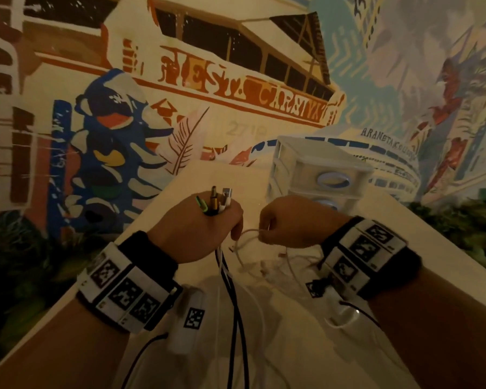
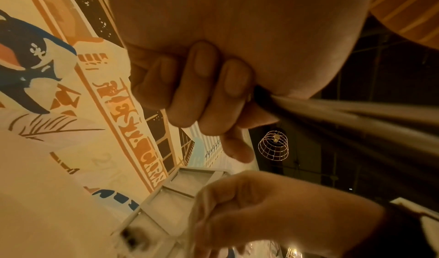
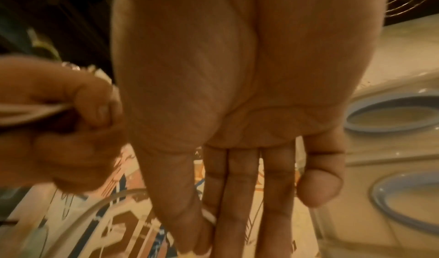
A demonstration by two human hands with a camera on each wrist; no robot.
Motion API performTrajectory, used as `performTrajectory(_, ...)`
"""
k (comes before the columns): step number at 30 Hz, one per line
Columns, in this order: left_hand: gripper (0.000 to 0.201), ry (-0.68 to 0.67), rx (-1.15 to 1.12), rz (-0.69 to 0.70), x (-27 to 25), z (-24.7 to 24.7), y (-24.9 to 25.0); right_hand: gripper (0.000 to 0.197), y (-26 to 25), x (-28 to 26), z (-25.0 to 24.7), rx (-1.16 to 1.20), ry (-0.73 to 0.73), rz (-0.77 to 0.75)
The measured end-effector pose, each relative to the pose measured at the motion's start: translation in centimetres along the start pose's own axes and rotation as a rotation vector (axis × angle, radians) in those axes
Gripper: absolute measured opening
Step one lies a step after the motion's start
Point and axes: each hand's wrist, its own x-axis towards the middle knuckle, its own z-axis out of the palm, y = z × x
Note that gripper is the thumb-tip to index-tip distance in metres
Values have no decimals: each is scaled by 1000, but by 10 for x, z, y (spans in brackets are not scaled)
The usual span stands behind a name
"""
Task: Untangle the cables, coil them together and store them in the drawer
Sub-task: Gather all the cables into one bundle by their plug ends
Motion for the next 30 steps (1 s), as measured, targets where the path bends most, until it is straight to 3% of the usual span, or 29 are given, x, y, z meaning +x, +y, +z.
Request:
performTrajectory(5, 41, 27, 80, 38, 0, 6, 1, 14, 8, -44, -5, 298, 341, -43)
performTrajectory(9, 28, 56, -51, 104, -2, 14, 7, 13, 0, -76, 5, 398, 428, -111)
performTrajectory(13, 31, -121, -120, 164, -4, 20, 25, 19, 1, -96, 14, 397, 521, -195)
performTrajectory(19, 36, -194, 83, 98, -13, 19, 48, 19, 10, -115, 21, 448, 553, -291)
performTrajectory(22, 37, -195, 61, 99, -21, 15, 51, 13, 16, -119, 23, 447, 538, -279)
performTrajectory(27, 28, -171, 46, 151, -33, 11, 55, 38, 21, -125, 26, 502, 478, -282)
performTrajectory(30, 18, -149, -31, 201, -40, 4, 56, 36, 33, -128, 30, 423, 418, -186)
